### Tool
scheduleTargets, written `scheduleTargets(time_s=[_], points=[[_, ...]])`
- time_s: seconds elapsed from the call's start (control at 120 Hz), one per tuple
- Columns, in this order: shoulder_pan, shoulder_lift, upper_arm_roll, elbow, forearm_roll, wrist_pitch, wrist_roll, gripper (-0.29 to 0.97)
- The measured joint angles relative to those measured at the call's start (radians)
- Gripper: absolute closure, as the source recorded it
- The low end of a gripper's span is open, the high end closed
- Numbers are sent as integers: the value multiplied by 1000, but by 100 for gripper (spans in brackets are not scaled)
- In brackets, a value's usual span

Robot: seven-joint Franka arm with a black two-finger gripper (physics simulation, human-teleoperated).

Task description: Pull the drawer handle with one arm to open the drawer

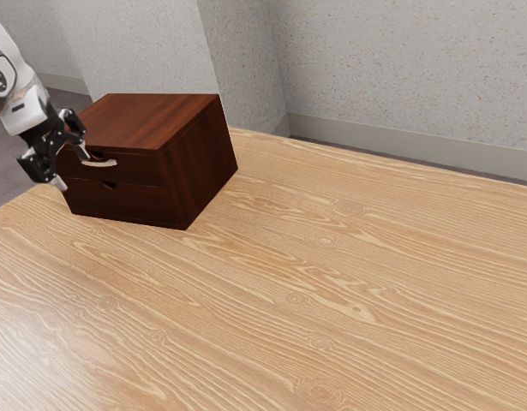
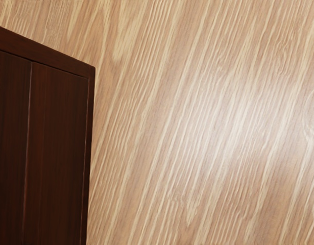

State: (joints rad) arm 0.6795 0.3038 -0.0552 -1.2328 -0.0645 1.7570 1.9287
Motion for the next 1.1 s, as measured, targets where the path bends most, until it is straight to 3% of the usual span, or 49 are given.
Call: scheduleTargets(time_s=[0.117, 0.292, 1.1], points=[[20, 10, -12, 1, -16, 50, 76, 28], [52, 61, -12, 44, -111, 104, 178, 38], [109, 139, -30, 56, -265, 218, 417, 46]])
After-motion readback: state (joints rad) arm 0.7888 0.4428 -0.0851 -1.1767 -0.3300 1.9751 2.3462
